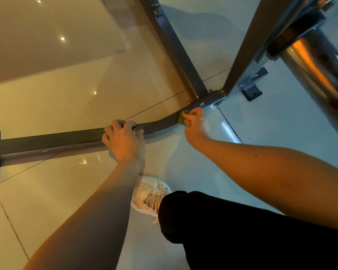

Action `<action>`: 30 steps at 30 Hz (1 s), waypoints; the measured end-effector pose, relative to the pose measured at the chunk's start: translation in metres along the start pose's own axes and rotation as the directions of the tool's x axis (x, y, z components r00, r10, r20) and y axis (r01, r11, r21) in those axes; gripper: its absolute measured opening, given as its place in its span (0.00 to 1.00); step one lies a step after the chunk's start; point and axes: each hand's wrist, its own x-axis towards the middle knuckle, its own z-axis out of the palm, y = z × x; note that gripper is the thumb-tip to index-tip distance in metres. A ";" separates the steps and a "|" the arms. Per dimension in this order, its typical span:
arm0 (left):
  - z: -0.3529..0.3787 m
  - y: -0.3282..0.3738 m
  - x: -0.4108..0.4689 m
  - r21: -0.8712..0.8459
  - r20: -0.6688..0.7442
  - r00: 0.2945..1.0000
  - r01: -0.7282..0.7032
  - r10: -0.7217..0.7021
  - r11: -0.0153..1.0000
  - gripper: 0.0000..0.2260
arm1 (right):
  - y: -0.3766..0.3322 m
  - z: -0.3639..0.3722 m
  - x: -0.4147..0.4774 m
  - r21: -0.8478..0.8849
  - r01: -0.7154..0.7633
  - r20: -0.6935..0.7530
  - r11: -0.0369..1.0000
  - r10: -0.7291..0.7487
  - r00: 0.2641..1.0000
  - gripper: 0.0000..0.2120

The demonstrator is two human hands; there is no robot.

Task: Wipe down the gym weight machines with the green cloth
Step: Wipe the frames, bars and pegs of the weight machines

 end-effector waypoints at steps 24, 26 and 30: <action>-0.001 0.006 0.001 0.051 0.062 0.995 -0.076 0.073 0.996 0.14 | 0.062 -0.045 0.066 -0.237 -0.023 -0.076 0.971 0.005 0.997 0.18; -0.001 0.007 -0.001 0.055 0.056 0.996 -0.079 0.076 0.995 0.14 | 0.049 -0.030 0.064 -0.212 -0.150 -0.114 0.966 0.128 0.985 0.17; -0.002 0.008 0.000 0.076 0.061 0.994 -0.097 0.092 0.992 0.15 | 0.020 -0.001 0.026 -0.111 0.048 0.114 0.993 -0.035 0.993 0.20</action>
